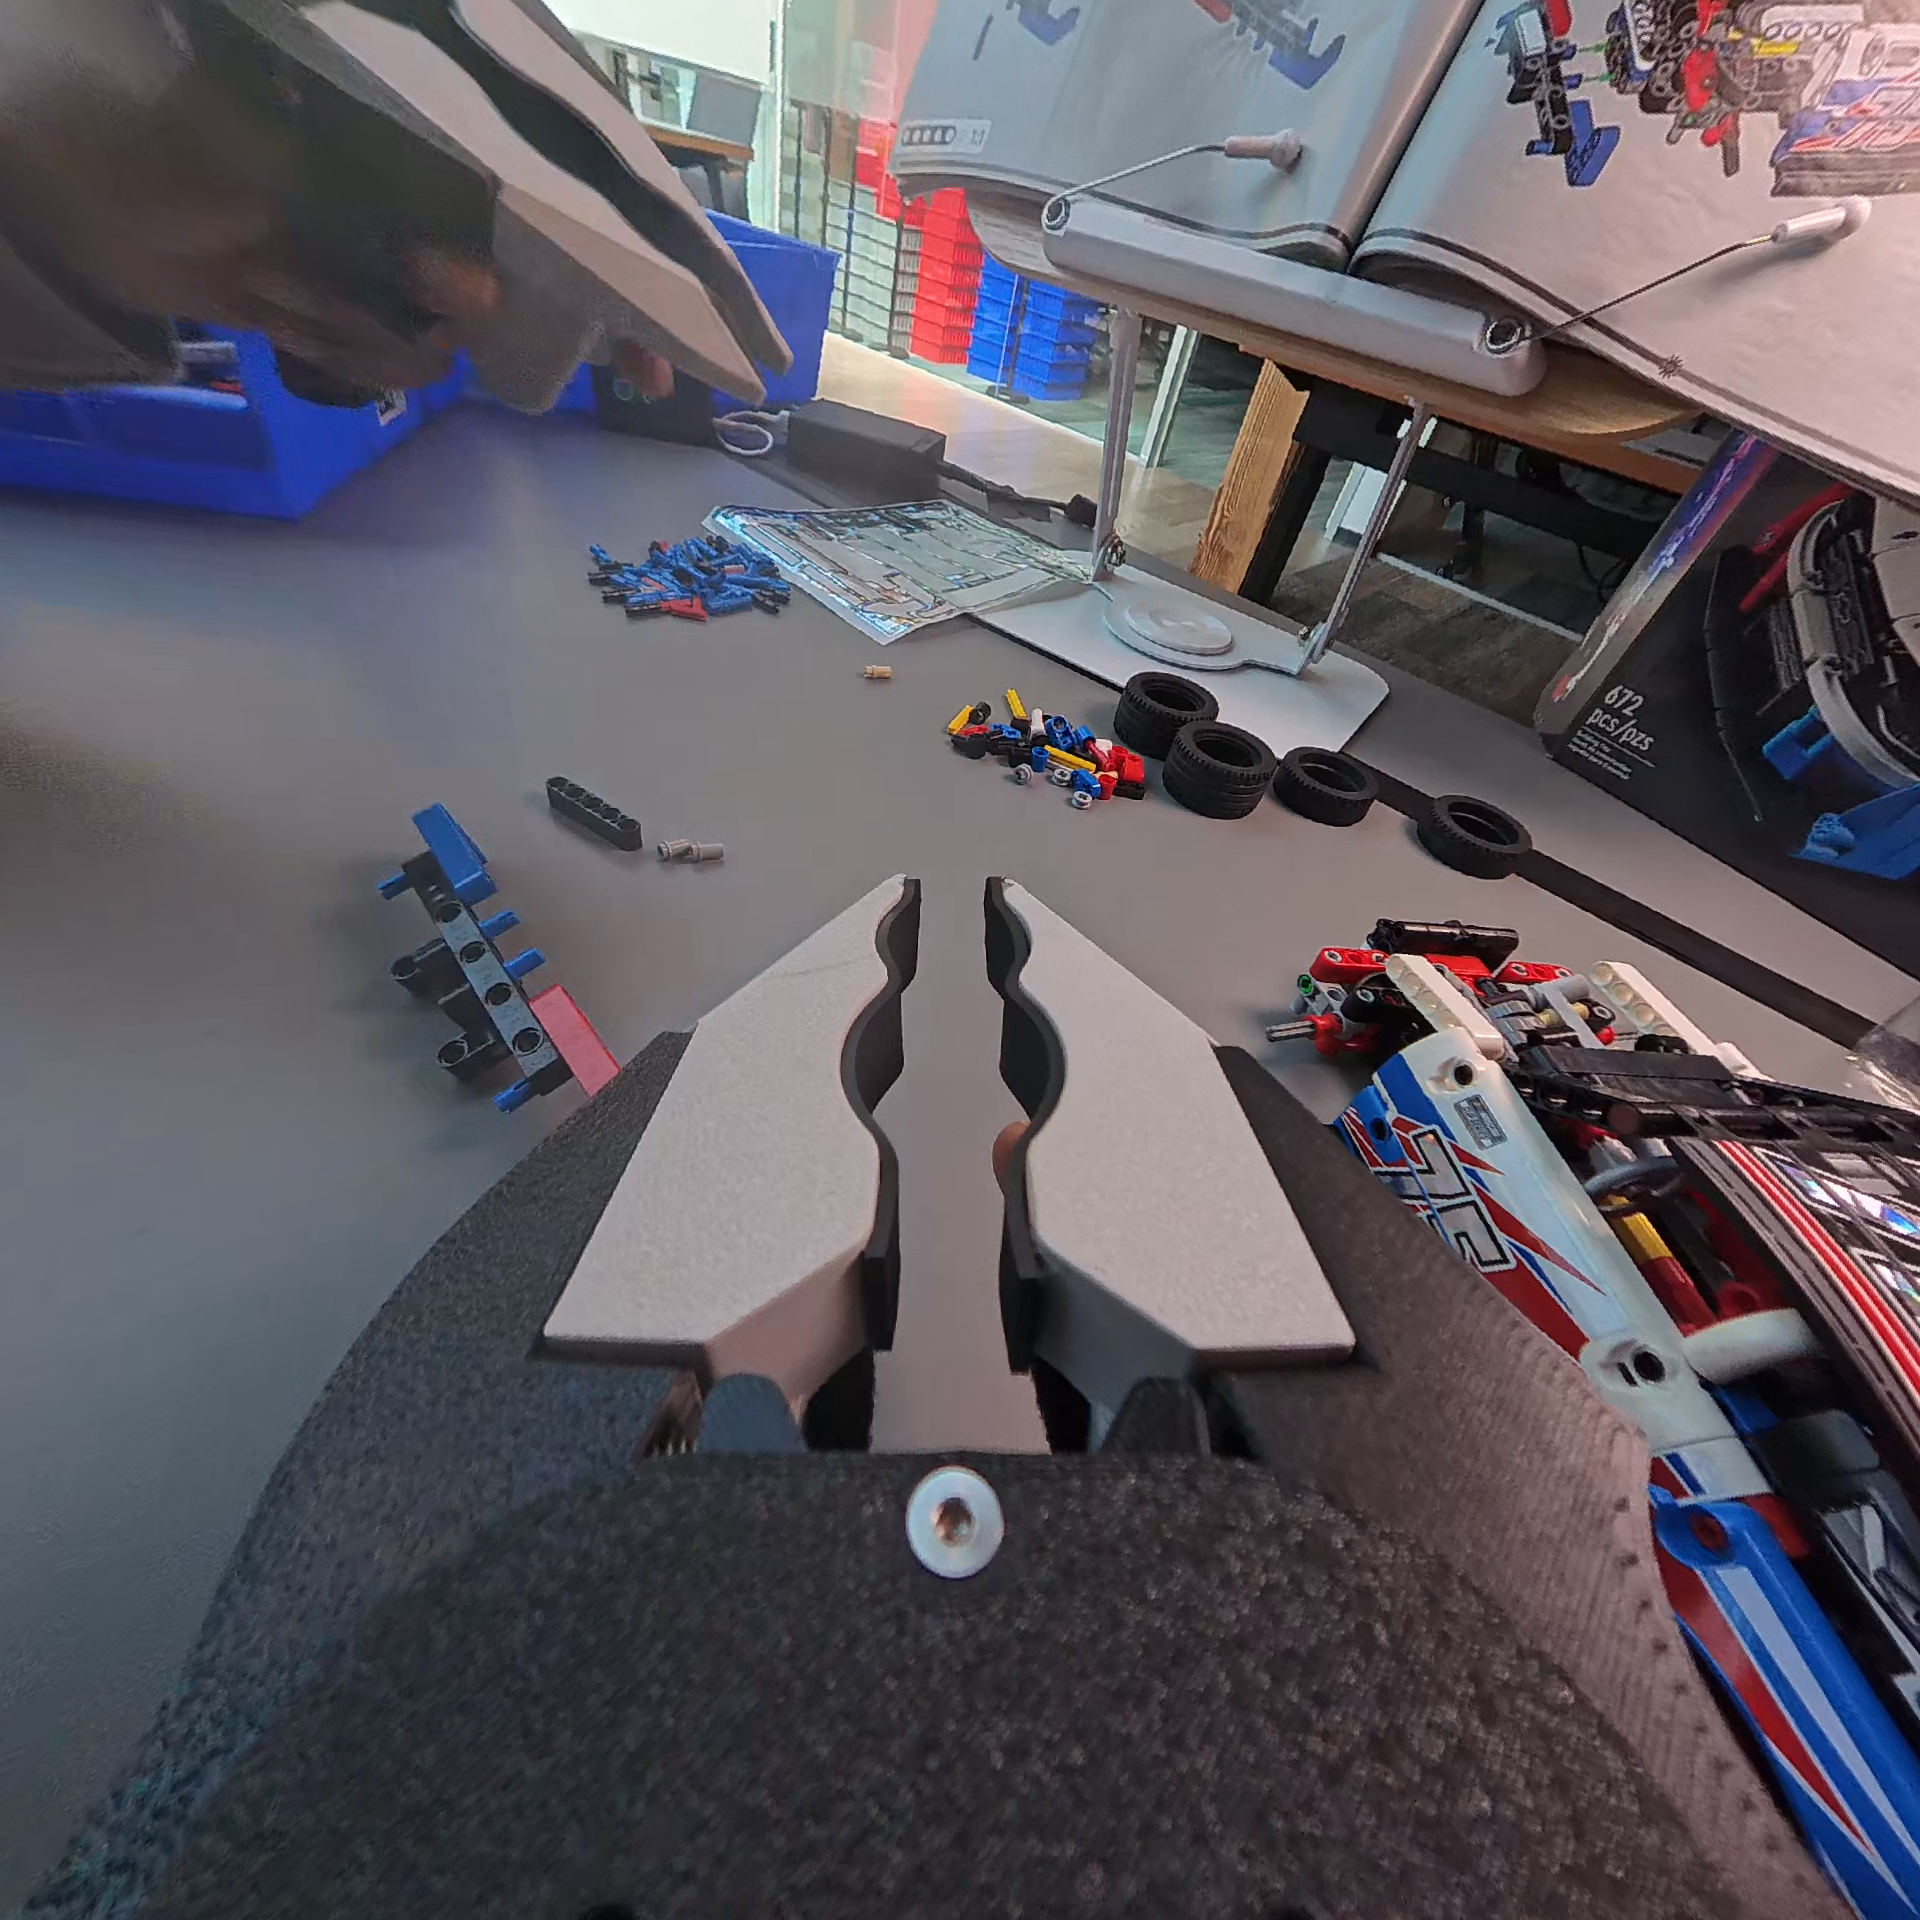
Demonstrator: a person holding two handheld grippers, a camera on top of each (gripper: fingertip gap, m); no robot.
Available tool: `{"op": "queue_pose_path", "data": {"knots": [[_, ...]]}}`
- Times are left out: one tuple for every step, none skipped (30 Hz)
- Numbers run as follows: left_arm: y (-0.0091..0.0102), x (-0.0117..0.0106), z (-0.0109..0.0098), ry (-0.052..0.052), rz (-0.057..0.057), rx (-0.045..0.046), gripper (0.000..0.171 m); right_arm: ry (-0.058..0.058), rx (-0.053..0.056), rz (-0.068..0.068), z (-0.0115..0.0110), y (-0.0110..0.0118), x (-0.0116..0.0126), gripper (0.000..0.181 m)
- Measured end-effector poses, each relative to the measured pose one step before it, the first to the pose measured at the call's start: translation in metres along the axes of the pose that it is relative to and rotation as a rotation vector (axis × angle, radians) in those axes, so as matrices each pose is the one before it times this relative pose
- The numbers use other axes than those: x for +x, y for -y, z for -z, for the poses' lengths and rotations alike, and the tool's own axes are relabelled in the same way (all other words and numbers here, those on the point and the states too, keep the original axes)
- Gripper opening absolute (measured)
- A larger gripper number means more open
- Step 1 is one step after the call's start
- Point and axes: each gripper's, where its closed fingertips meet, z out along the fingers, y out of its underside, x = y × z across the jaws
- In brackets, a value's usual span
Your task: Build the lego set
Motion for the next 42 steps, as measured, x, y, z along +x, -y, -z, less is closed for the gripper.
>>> {"op": "queue_pose_path", "data": {"knots": [[-0.00507,-0.00021,-0.01804,-0.0185,-0.0046,-0.02673,0.01,0.0005,0.0007,0.001,0.00028,0.00023,0.00006,0.01],[-0.0067,-0.00261,-0.01759,-0.0065,-0.0101,-0.04076,0.008,0.0002,0.0011,0.0011,0.00027,0.0003,0.00001,0.01],[-0.00635,-0.00258,-0.01662,-0.0079,-0.0131,-0.0422,0.007,0.0003,0.0016,0.001,0.00035,0.00053,0.00013,0.01],[-0.00456,-0.00385,-0.01497,0.0005,-0.016,-0.03139,0.006,-0.0001,0.0017,0.0009,0.00043,0.00042,0.00018,0.01],[-0.00436,-0.00384,-0.01337,-0.0002,-0.0159,-0.03126,0.005,-0.0005,0.0012,0.0004,0.00055,0.00032,0.0003,0.01],[-0.00392,-0.00502,-0.01192,0.0059,-0.0119,-0.02976,0.005,-0.0009,0.001,-0.0006,0.00061,0.00014,0.00048,0.01],[-0.00325,-0.00495,-0.01067,0.0056,-0.0077,-0.02658,0.005,-0.0009,0.0012,-0.0014,0.00058,0.00014,0.00062,0.01],[-0.00263,-0.00434,-0.00953,0.0023,-0.0044,-0.02453,0.006,-0.0008,0.0014,-0.0022,0.00055,0.00023,0.00076,0.01],[-0.00086,-0.00456,-0.00798,0.0063,-0.0086,-0.01407,0.006,-0.001,0.0018,-0.003,0.00052,0.00036,0.00094,0.01],[-0.0007,-0.00254,-0.00676,-0.004,-0.0145,-0.01343,0.007,-0.0003,0.0018,-0.0037,0.00039,0.00027,0.00087,0.01],[-0.00197,-0.00146,-0.006,-0.0093,-0.0082,-0.02235,0.009,0.0007,0.0011,-0.0048,0.00021,0.0001,0.00071,0.01],[-0.00146,0.00014,-0.0049,-0.0179,-0.002,-0.02114,0.01,0.0018,0.0007,-0.0058,0.00014,-0.00001,0.00037,0.01],[0.00042,0.00058,-0.00358,-0.0173,-0.0003,-0.00848,0.01,0.0024,0.0006,-0.0053,0.00016,0.0,0.00022,0.01],[0.0019,-0.00001,-0.00209,-0.0108,-0.0017,0.0012,0.009,0.0026,0.0004,-0.0036,0.00011,-0.00005,-0.00011,0.01],[-0.00068,-0.00162,-0.00209,0.0018,-0.0073,-0.01466,0.009,0.0025,0.0003,-0.0023,0.00007,0.00009,-0.00029,0.01],[-0.00235,-0.00195,-0.00207,0.0059,-0.013,-0.02167,0.009,0.0021,0.0005,-0.0015,0.00007,0.00013,-0.00028,0.01],[0.00034,-0.00045,-0.00092,-0.0024,-0.0108,-0.00211,0.007,0.0017,0.0002,-0.0008,0.00007,0.0,-0.00019,0.01],[-0.00004,0.00053,-0.00018,-0.0108,-0.005,-0.00318,0.008,0.0014,-0.0005,-0.0008,-0.00007,-0.00006,-0.00017,0.01],[-0.00011,0.00013,0.00004,-0.0104,-0.0001,-0.00379,0.007,0.0016,-0.0011,-0.0011,-0.00004,-0.00016,-0.00011,0.01],[-0.00049,-0.00016,0.00027,-0.0093,0.0004,-0.00455,0.007,0.0018,-0.0007,-0.0021,-0.00009,-0.0002,-0.00023,0.01],[-0.00055,-0.00045,0.00012,-0.0062,0.0023,-0.00336,0.006,0.0023,0.0,-0.0026,-0.00015,-0.00011,-0.00022,0.01],[-0.00067,0.00029,0.00019,-0.0091,0.0018,-0.00398,0.003,0.0023,-0.0003,-0.0022,-0.00021,-0.00013,-0.0003,0.01],[-0.00074,0.00044,0.0004,-0.0077,-0.0019,-0.00444,0.003,0.0018,-0.001,-0.0011,-0.00027,-0.00028,-0.00029,0.011],[-0.00097,-0.0007,0.00079,0.0006,-0.0026,-0.00599,0.003,0.0013,-0.0015,-0.0003,-0.00022,-0.00035,-0.00025,0.011],[-0.00083,-0.00116,0.00102,0.0046,0.0005,-0.0029,0.003,0.0005,-0.0013,0.0,-0.00015,-0.00035,-0.00002,0.011],[-0.00058,0.00017,0.00165,-0.0055,0.0035,0.00085,0.003,-0.0002,-0.0008,-0.0004,0.00001,-0.00032,0.00007,0.011],[-0.00053,0.00055,0.00217,-0.0092,0.0101,0.00242,0.003,-0.0008,0.0,-0.0008,0.00008,-0.00004,0.00026,0.011],[-0.00068,0.0003,0.00275,-0.0086,0.0117,0.00226,0.003,-0.0012,0.0007,-0.0009,0.00013,0.00012,0.00043,0.011],[-0.00109,-0.00005,0.00324,-0.0064,0.0095,0.00219,0.003,-0.0012,0.0007,-0.0012,0.00014,0.00012,0.00041,0.011],[-0.0017,0.00029,0.00341,-0.0083,0.0074,-0.00088,0.003,-0.0005,0.0003,-0.0015,0.00014,-0.00003,0.00028,0.011],[-0.00296,0.00168,0.00315,-0.0172,0.008,-0.0083,0.003,0.0002,0.0001,-0.0012,-0.00005,-0.0001,0.00007,0.011],[-0.00426,0.00215,0.00257,-0.0206,0.0089,-0.01695,0.003,0.0011,-0.0007,-0.0007,-0.00016,-0.00016,-0.00024,0.011],[-0.00329,0.00135,0.0017,-0.0135,0.0043,-0.01101,0.003,0.0021,-0.0012,-0.0004,-0.00024,-0.00029,-0.00047,0.011],[-0.00181,0.00001,0.00109,-0.002,-0.0005,-0.00169,0.006,0.0026,-0.0007,0.0002,-0.00023,-0.0001,-0.00068,0.011],[-0.00139,-0.00052,0.00062,0.0012,-0.0008,-0.00265,0.01,0.0028,-0.0001,0.0011,-0.00036,0.00001,-0.00076,0.011],[0.00029,-0.00041,0.00035,0.0005,-0.0013,0.0032,0.014,0.0023,-0.0003,0.0017,-0.00023,0.00008,-0.00072,0.011],[0.00313,-0.0003,0.00075,-0.0007,0.0015,0.01843,0.015,0.0017,-0.001,0.0019,-0.00022,-0.00021,-0.00065,0.011],[0.00498,0.00013,0.00073,-0.005,0.0064,0.02572,0.014,0.0009,-0.0012,0.0013,-0.00011,-0.0002,-0.00026,0.011],[0.00567,-0.00046,0.0001,-0.0041,0.0102,0.02509,0.013,0.0,-0.0002,0.0005,0.00002,-0.00001,-0.00007,0.011],[0.00472,-0.00119,-0.00106,-0.0008,0.0079,0.01494,0.011,-0.0007,0.0003,-0.0005,0.00006,0.0,0.00026,0.011],[0.00288,-0.0014,-0.00233,0.0026,-0.0012,0.00161,0.009,-0.0011,0.0004,-0.001,0.00016,0.00007,0.00041,0.011],[0.00101,-0.00059,-0.00335,-0.0002,-0.0119,-0.01163,0.008,-0.0015,0.0002,-0.0009,0.00015,-0.00006,0.00055,0.011]]}}
